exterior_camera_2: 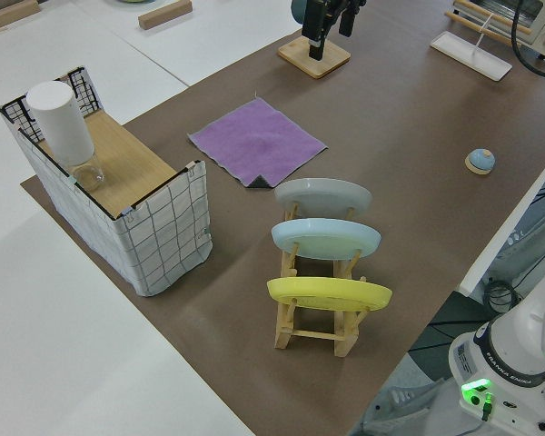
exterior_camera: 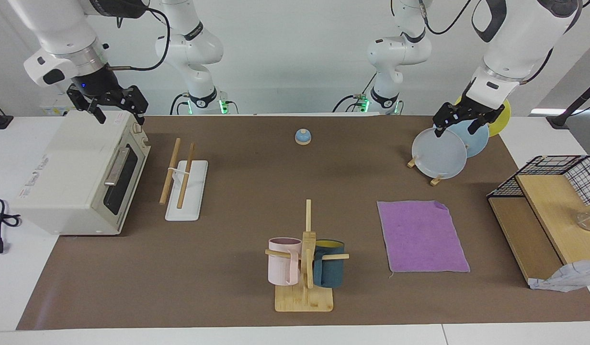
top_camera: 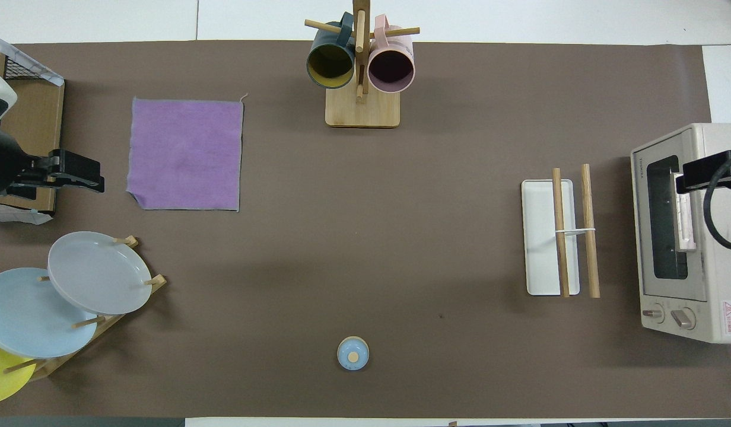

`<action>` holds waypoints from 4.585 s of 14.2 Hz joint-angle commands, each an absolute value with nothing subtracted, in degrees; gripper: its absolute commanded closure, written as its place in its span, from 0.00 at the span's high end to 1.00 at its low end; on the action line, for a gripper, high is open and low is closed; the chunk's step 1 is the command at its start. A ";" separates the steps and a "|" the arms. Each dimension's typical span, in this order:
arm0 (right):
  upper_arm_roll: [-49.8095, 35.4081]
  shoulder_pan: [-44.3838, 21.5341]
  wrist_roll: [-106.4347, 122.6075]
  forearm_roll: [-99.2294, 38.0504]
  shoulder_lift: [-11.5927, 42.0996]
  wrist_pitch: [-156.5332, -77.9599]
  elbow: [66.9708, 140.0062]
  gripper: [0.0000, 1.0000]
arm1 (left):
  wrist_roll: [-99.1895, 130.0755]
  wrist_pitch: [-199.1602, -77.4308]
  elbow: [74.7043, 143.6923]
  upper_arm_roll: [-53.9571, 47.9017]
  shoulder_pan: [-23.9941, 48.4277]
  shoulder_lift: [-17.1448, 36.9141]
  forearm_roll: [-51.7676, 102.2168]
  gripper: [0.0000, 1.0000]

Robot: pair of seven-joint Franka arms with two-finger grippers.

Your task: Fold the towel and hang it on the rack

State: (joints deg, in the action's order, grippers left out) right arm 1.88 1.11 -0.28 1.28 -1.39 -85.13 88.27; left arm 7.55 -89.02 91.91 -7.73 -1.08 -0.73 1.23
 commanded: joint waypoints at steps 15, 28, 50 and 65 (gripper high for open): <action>1.58 1.58 0.35 0.26 -2.20 -85.34 88.95 1.00 | 7.12 -90.78 96.67 -7.21 -1.84 -3.60 0.09 1.00; 1.67 1.58 0.35 0.26 -2.20 -85.34 88.95 1.00 | 11.06 -127.87 111.09 -7.21 -10.19 16.78 0.70 1.00; 1.67 1.76 0.53 0.26 -2.20 -85.25 88.95 1.00 | 15.38 -129.73 114.17 -7.21 -10.63 17.93 1.49 0.00; 1.76 1.76 0.53 0.26 -2.20 -85.34 88.95 1.00 | 7.64 -120.76 109.33 -7.73 12.45 12.30 -15.37 0.00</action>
